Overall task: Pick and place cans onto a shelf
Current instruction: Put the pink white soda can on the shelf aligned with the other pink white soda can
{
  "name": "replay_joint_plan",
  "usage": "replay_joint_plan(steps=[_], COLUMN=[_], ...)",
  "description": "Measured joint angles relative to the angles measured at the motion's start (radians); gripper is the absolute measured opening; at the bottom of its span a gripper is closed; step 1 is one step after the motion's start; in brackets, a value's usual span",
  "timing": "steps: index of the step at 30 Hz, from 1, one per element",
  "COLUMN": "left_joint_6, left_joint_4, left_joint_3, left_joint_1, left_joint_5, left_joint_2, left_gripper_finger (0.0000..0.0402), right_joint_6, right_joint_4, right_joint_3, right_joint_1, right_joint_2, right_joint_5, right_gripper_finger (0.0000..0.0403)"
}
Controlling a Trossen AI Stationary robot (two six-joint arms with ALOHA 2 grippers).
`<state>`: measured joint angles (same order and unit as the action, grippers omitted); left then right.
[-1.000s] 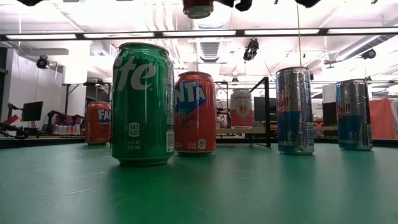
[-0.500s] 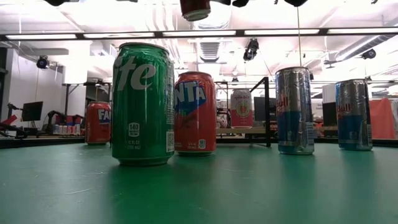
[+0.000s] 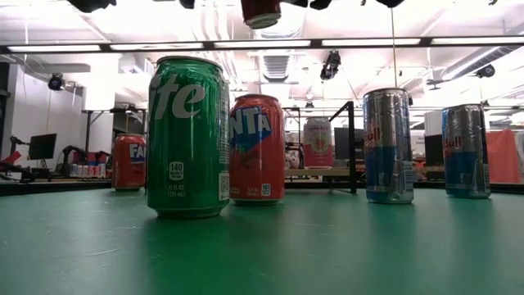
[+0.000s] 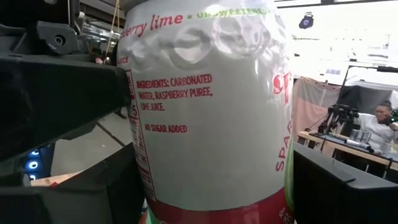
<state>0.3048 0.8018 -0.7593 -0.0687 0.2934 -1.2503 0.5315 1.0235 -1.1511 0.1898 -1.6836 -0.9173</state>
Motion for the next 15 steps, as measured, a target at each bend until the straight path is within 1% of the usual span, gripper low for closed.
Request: replay_joint_plan(steps=[9,15], left_joint_6=[-0.036,-0.051], left_joint_4=[0.026,0.020], left_joint_3=[0.000,0.000], left_joint_1=[0.008,0.007], left_joint_5=[0.002,0.020], left_joint_2=[-0.014,-0.013], left_gripper_finger=[0.0290,0.0301], right_joint_6=[-0.019,-0.016], right_joint_4=[-0.016,-0.023], right_joint_3=[0.000,0.000], right_joint_1=[-0.007,-0.007], right_joint_2=[0.000,0.000], right_joint_5=[-0.010,-0.007], right_gripper_finger=[0.0284,0.0284])
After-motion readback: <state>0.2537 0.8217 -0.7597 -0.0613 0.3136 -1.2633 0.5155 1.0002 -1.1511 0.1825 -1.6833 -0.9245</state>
